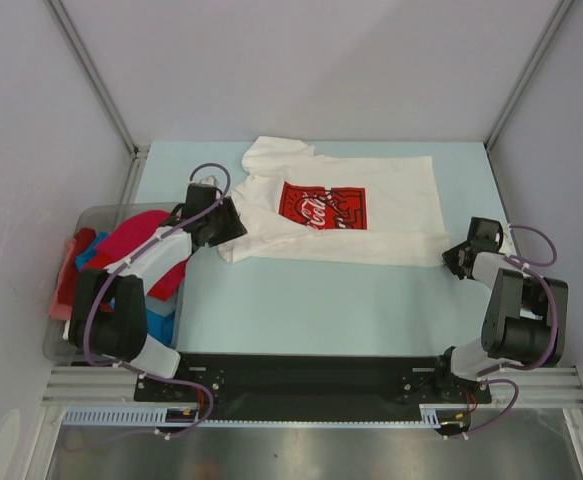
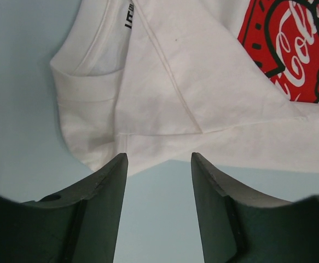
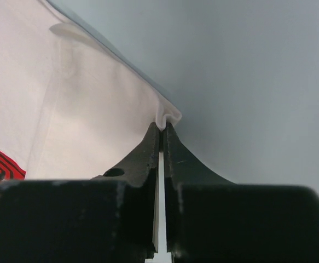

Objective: Fold and stack the t-shirts
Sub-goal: Fold the tshirt

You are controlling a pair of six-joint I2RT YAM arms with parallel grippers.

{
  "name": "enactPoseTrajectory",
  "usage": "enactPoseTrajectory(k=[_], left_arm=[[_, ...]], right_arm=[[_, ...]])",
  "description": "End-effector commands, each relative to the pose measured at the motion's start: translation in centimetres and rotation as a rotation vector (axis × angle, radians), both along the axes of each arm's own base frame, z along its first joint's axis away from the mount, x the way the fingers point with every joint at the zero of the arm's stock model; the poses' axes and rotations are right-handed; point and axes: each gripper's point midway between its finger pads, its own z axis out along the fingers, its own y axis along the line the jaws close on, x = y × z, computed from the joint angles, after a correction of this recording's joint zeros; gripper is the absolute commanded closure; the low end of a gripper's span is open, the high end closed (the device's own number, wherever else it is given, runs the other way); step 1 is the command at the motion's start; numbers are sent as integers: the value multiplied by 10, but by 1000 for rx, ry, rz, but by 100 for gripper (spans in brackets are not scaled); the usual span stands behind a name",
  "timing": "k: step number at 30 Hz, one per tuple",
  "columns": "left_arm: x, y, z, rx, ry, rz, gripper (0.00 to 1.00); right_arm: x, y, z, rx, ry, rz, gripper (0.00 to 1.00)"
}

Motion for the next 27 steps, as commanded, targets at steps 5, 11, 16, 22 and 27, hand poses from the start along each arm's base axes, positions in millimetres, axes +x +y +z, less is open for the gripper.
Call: enactPoseTrajectory(k=[5, 11, 16, 22, 27], left_arm=[[13, 6, -23, 81, 36, -22, 50], [16, 10, -45, 105, 100, -21, 64], [15, 10, -57, 97, 138, -31, 77], [18, 17, -49, 116, 115, -15, 100], [24, 34, -31, 203, 79, 29, 100]], right_arm=[[-2, -11, 4, -66, -5, -25, 100], [-4, -9, 3, -60, -6, -13, 100], [-5, -7, 4, -57, -7, -7, 100], [-10, -7, 7, -61, -6, -1, 100], [-15, -7, 8, -67, 1, -1, 100]])
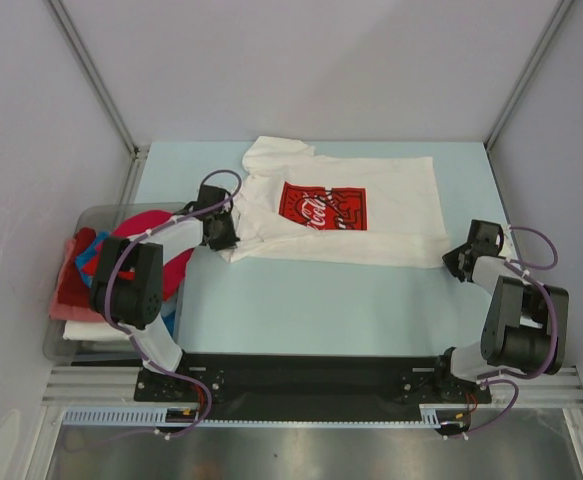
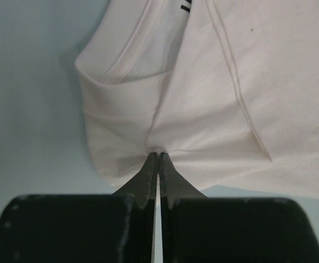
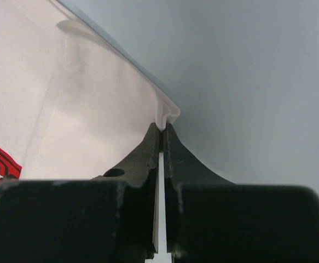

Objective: Fold and stack the t-shirts
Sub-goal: Fold the tshirt

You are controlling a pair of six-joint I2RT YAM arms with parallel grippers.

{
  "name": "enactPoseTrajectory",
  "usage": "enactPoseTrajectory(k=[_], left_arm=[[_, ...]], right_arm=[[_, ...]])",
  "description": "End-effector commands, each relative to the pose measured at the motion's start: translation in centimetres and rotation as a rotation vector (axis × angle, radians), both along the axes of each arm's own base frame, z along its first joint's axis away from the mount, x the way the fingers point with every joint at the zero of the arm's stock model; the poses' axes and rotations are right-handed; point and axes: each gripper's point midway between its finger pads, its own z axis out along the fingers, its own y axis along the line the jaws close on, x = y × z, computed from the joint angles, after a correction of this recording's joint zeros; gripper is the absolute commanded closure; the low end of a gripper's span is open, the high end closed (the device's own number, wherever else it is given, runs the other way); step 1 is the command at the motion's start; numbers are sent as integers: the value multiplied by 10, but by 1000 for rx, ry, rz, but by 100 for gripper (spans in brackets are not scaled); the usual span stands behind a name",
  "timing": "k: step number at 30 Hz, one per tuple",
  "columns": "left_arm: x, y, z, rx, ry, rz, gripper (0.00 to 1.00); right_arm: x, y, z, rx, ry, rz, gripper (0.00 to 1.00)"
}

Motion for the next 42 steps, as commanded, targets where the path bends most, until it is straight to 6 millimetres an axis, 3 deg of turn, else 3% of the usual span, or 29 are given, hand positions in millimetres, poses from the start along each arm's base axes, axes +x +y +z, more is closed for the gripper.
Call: enactPoseTrajectory(k=[1, 11, 17, 21, 24, 28, 32, 34, 35, 36, 40, 42], left_arm=[[23, 17, 40, 79, -115, 27, 99], [68, 15, 69, 132, -182, -2, 100], [73, 23, 48, 194, -100, 6, 99], [71, 28, 38, 224, -69, 20, 90], [71, 33, 35, 242, -51, 37, 64], [71, 33, 48, 226, -96, 58, 50], [60, 27, 72, 188, -170, 68, 42], [55, 25, 95, 170, -233, 87, 37], [46, 23, 93, 164, -231, 85, 36], [42, 21, 106, 139, -268, 88, 35], [19, 8, 104, 32, -289, 61, 35], [5, -3, 90, -31, -254, 27, 39]], right_arm=[[-8, -8, 5, -51, 6, -14, 100], [-19, -9, 5, -58, 24, -18, 100], [-19, -9, 7, -57, 22, -17, 100], [-19, -9, 10, -57, 19, -17, 100], [-19, -9, 13, -58, 15, -18, 100], [-21, -9, 17, -64, 11, -15, 100], [-21, -10, 19, -67, 9, -14, 100], [-20, -10, 20, -65, 3, -13, 100], [-20, -10, 21, -66, 2, -13, 100], [-20, -10, 22, -64, -2, -11, 100], [-21, -10, 20, -59, 4, -10, 100], [-19, -9, 20, -54, -1, -6, 100]])
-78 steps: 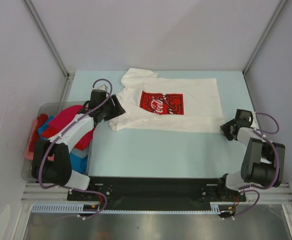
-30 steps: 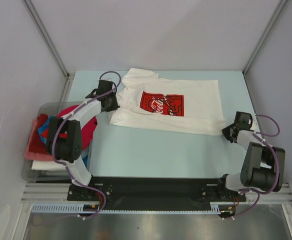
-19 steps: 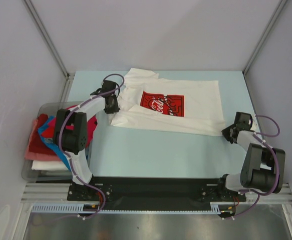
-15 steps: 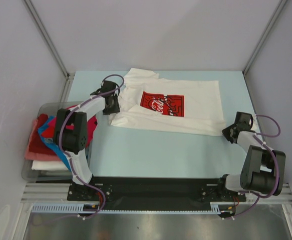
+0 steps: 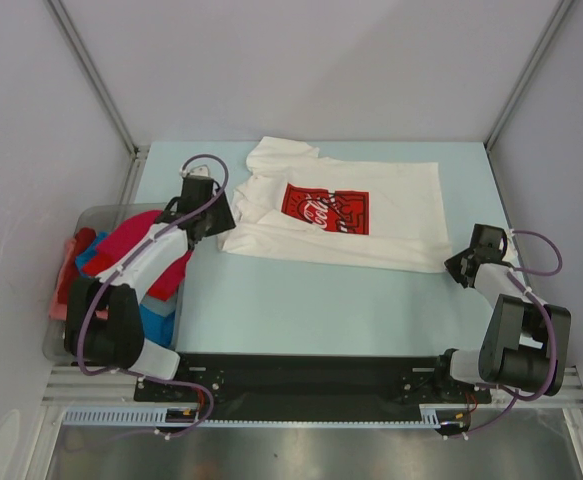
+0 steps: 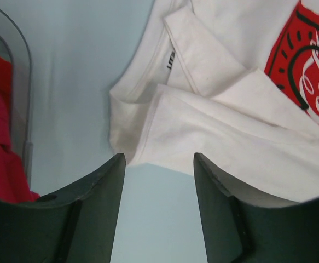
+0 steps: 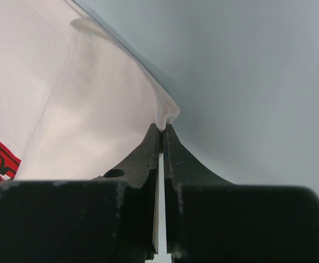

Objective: Fold and stack the t-shirts
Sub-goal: Fold the tshirt

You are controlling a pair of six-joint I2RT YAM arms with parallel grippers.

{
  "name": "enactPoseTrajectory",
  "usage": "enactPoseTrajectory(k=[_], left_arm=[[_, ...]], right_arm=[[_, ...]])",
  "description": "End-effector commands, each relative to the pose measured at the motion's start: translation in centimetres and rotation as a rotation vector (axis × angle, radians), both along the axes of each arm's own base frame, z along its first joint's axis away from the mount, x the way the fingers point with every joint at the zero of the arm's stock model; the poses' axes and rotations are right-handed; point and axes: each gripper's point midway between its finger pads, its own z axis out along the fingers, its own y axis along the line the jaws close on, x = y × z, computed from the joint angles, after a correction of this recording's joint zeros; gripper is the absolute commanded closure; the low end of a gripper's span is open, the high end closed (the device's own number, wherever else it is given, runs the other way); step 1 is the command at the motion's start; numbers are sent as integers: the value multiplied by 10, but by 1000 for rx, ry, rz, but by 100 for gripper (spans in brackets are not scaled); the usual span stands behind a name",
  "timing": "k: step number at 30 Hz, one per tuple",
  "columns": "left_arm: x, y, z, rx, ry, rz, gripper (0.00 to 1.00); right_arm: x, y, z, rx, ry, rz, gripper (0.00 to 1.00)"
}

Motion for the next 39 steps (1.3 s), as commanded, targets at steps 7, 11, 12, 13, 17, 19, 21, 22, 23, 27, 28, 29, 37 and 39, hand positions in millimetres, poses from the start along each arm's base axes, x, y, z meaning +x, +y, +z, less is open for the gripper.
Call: enactPoseTrajectory(k=[7, 11, 12, 13, 17, 19, 21, 22, 23, 27, 28, 29, 37, 39], left_arm=[[-51, -42, -44, -274, 45, -94, 60], [-52, -45, -54, -303, 51, -84, 67], [-51, -45, -61, -303, 71, -77, 67], [-49, -45, -63, -305, 72, -63, 63], [-40, -39, -78, -288, 101, 8, 51], [-37, -35, -83, -287, 110, 49, 51], [-35, -33, -88, -285, 132, 88, 53], [-36, -33, -94, -295, 156, 110, 54], [-34, -34, -96, -301, 158, 118, 54], [-32, -23, -102, -295, 160, 231, 53], [-31, -23, -101, -315, 159, 261, 52], [-31, -23, -103, -322, 165, 280, 52], [-35, -12, -121, -301, 259, 481, 59], [-31, -12, -121, -299, 266, 499, 59]], right_arm=[[3, -8, 11, -27, -28, -12, 100], [4, -7, 13, -23, -34, -11, 100], [3, -7, 12, -22, -33, -11, 100], [3, -7, 13, -23, -34, -11, 100], [2, -7, 13, -23, -34, -12, 100], [1, -7, 13, -22, -34, -12, 100], [1, -8, 14, -21, -38, -17, 100], [1, -8, 13, -21, -36, -17, 100], [1, -8, 13, -21, -36, -17, 100], [1, -8, 13, -17, -42, -18, 100], [1, -8, 12, -16, -40, -18, 100], [1, -8, 13, -17, -44, -20, 100], [2, -7, 14, -6, -53, -21, 100], [1, -6, 14, -5, -53, -20, 100]])
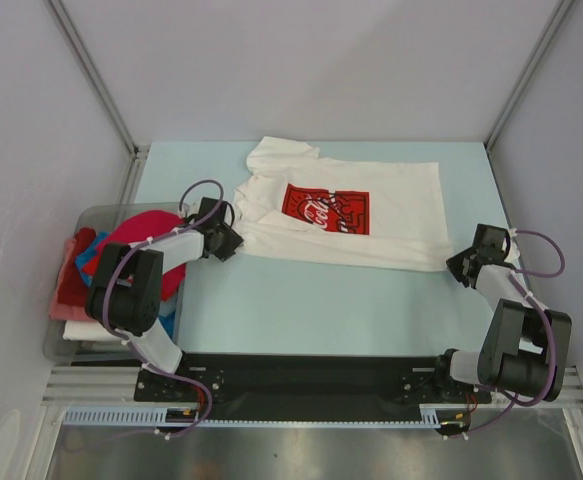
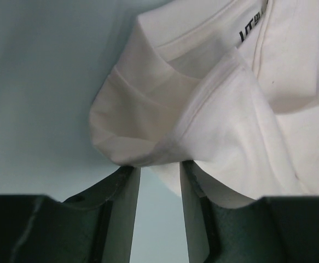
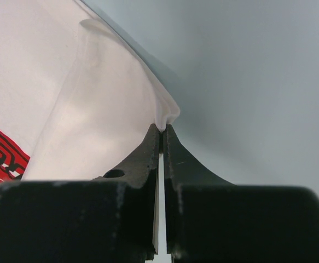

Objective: Fold and stack the t-shirts
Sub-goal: Fold the tshirt

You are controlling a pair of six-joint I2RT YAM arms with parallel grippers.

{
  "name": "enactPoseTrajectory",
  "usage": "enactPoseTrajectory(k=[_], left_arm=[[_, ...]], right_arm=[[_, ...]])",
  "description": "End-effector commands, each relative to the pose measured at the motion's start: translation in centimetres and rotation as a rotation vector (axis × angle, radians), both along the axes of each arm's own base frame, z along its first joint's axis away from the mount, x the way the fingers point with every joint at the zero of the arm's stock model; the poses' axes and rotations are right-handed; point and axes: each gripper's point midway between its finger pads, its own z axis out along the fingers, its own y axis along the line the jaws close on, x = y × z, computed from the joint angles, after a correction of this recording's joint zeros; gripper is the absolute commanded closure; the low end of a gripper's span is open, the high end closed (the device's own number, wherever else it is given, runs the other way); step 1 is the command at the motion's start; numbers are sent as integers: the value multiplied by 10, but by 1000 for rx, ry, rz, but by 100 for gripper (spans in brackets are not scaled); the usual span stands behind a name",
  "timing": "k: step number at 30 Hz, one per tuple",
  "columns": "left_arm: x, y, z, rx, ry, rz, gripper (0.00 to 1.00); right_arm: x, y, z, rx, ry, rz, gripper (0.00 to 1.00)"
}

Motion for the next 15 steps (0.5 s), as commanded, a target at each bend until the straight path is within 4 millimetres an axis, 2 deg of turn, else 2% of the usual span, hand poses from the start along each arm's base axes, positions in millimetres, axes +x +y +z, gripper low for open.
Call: enactPoseTrajectory(k=[1, 5, 8, 9, 12, 14, 15], left_arm=[[-10, 13, -17, 51, 98, 99, 59], [-7, 13, -17, 54, 110, 115, 62], [-3, 10, -15, 45, 94, 108, 80], [0, 9, -14, 36, 83, 96, 100], [6, 9, -16, 36, 71, 67, 100], [10, 13, -4, 67, 60, 71, 99], [7, 21, -1, 114, 70, 71, 100]], right_arm=[[0, -5, 6, -13, -27, -19, 100], [0, -4, 8, -8, -33, -16, 100], [1, -2, 12, 1, -45, -16, 100], [1, 0, 13, 5, -50, -12, 100], [2, 1, 17, 6, -58, -11, 100], [3, 1, 23, 2, -63, -3, 100], [3, -1, 26, -6, -65, 2, 100]])
